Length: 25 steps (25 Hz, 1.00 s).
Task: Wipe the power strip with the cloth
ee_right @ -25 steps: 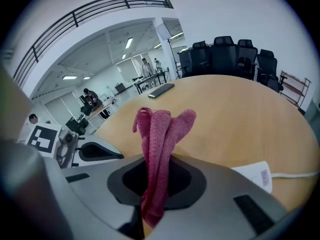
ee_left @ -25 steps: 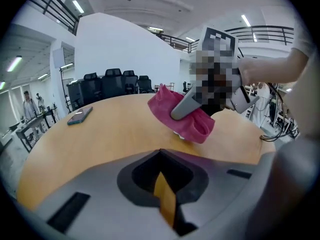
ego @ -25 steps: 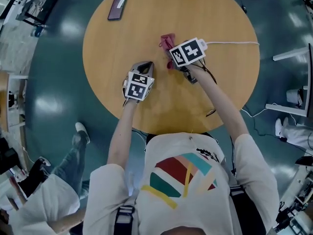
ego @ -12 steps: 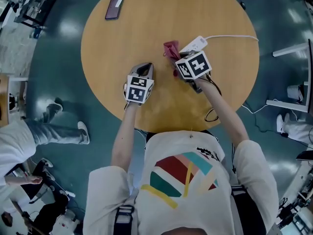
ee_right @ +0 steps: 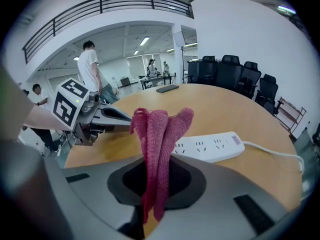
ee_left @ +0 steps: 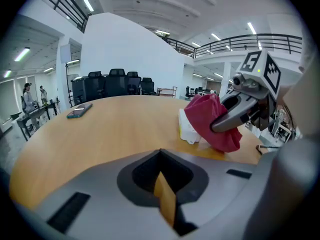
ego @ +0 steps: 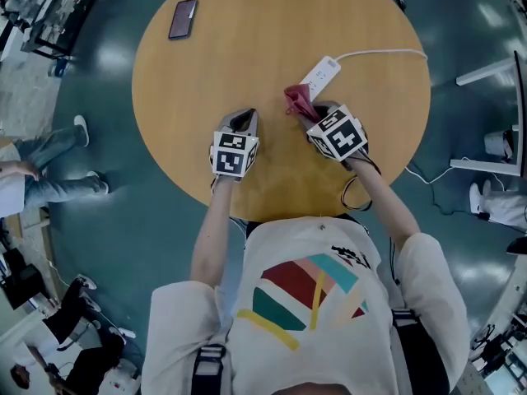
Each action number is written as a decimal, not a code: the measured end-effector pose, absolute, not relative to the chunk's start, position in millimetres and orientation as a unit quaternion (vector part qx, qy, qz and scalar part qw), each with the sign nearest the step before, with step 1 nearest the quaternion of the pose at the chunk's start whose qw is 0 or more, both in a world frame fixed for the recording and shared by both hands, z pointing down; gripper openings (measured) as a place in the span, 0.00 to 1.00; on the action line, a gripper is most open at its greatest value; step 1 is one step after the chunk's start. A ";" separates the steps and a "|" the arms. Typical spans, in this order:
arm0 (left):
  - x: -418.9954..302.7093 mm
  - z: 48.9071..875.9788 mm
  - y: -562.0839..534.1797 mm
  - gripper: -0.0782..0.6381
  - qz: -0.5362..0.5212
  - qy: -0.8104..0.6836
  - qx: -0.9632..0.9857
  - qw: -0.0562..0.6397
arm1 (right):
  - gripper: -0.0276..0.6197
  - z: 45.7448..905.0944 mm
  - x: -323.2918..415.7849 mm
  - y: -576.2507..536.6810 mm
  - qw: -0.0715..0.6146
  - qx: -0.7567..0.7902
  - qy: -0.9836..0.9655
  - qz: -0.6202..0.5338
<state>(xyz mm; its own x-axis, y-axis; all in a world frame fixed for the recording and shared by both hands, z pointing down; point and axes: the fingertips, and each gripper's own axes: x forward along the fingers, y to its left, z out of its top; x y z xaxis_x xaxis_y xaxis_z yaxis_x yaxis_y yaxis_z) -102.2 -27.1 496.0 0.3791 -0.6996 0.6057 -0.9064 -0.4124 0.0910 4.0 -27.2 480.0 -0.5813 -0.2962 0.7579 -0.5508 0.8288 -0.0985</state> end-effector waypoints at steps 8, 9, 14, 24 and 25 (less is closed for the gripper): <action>-77.3 466.8 -28.3 0.17 0.177 -0.517 0.812 0.205 | 0.10 471.2 21.8 -21.0 0.345 0.264 -0.881 0.189; -72.7 460.3 -28.4 0.17 0.165 -0.519 0.814 0.202 | 0.10 467.0 20.5 -20.2 0.333 0.263 -0.886 0.189; -62.4 392.2 -32.8 0.17 0.059 -0.544 0.817 0.181 | 0.10 421.0 9.1 -27.1 0.242 0.273 -0.913 0.182; -73.1 225.2 1.6 0.17 -0.062 -0.578 0.812 0.053 | 0.10 272.6 11.8 -7.0 0.057 0.302 -0.945 0.110; -73.4 219.7 6.9 0.17 -0.063 -0.578 0.812 0.043 | 0.10 267.8 14.1 -1.2 0.050 0.305 -0.945 0.106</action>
<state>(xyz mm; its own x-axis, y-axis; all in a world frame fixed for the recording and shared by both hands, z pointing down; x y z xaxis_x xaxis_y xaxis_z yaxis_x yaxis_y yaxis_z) -73.4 6.9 219.7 0.3235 -0.9448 -0.0523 -0.9339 -0.3277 0.1429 14.1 -1.2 267.8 -0.8090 -0.5661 0.1585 -0.5871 0.7914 -0.1700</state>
